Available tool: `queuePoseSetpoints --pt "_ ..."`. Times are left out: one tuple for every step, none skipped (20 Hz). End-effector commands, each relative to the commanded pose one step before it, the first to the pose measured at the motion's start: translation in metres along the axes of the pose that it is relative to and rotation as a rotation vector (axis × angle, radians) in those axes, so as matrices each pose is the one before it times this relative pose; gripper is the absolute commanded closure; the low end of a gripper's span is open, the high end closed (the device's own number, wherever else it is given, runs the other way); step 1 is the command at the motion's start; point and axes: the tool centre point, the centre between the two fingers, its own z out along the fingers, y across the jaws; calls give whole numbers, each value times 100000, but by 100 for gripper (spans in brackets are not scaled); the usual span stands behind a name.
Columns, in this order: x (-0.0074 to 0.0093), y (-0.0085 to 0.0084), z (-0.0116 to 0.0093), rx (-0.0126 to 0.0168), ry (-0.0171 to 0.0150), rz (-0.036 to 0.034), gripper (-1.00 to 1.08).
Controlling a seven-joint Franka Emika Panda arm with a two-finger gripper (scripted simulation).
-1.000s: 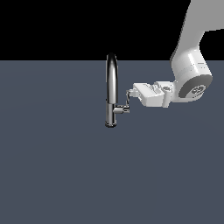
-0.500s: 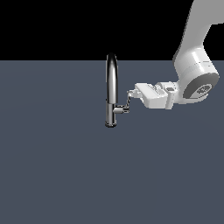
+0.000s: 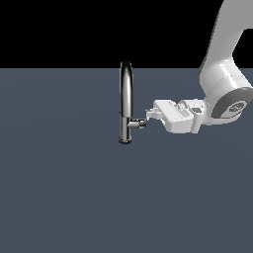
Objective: Turn on the faucet by rotating a designated handle.
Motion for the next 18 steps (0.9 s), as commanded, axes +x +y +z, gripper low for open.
queuePoseSetpoints --pt "1371 1637 585 -1243 -1175 2116 108" --pt "251 381 30 -72 -43 11 108" --pt "257 384 35 -84 -48 13 108" --pt "0 0 0 0 0 0 108" --pt "-1031 -970 -722 1311 1208 -2080 108" --pt "639 154 67 -116 -106 180 108" --pt "631 154 65 -111 -102 172 108" --pt "632 151 67 -116 -106 180 108" --pt "623 150 65 -111 -102 173 108" --pt "619 149 64 -111 -102 173 108" --pt "615 147 64 -111 -102 173 108" --pt "606 146 61 -106 -97 165 108" --pt "606 143 63 -111 -101 173 108" --pt "597 142 61 -105 -96 165 108" --pt "592 139 60 -105 -96 166 108" --pt "587 137 59 -105 -96 166 108" --pt "577 134 56 -99 -90 158 108" --pt "0 0 0 0 0 0 108"
